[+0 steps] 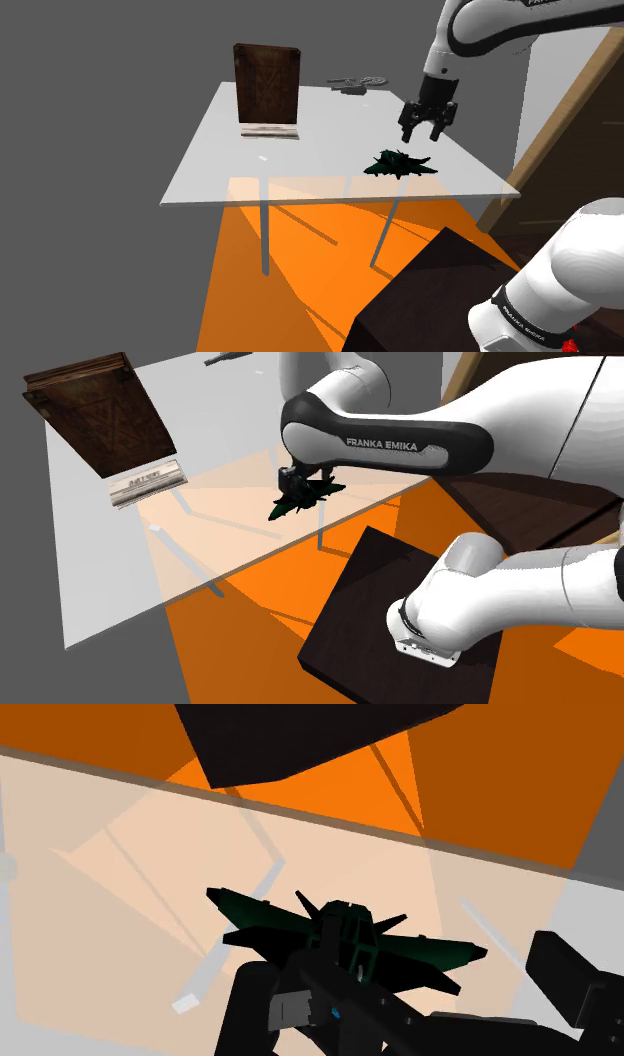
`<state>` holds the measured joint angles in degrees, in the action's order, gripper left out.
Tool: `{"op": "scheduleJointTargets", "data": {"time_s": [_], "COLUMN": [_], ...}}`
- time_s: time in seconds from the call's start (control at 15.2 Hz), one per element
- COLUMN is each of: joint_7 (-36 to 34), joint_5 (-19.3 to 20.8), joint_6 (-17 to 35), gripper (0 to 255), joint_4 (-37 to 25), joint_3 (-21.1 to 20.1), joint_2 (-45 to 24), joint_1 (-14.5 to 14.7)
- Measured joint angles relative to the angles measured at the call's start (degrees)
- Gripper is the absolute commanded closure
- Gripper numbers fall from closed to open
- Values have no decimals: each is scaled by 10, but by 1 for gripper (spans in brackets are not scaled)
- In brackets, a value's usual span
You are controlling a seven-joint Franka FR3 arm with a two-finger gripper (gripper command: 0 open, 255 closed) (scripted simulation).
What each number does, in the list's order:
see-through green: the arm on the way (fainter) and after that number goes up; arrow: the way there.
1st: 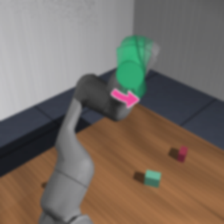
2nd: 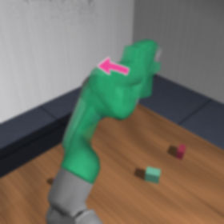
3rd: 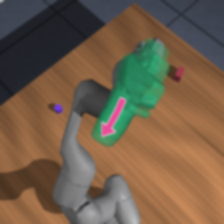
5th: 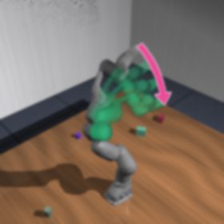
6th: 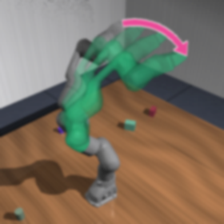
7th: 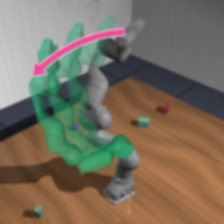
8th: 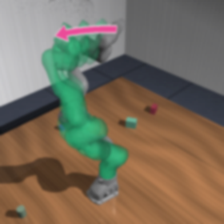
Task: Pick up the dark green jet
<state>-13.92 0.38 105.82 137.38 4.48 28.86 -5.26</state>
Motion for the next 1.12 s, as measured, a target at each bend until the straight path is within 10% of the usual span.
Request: {"op": "scheduleJointTargets", "data": {"time_s": [0.99, 1.06, 1.12], "joint_7": [-37, -37, -37], "joint_5": [13, 13, 12], "joint_6": [147, 150, 151], "gripper": [0, 255, 255], "joint_4": [-21, -21, -20], "joint_3": [29, 29, 29], "joint_2": [-166, -167, -168], "joint_1": [-36, -35, -35]}}
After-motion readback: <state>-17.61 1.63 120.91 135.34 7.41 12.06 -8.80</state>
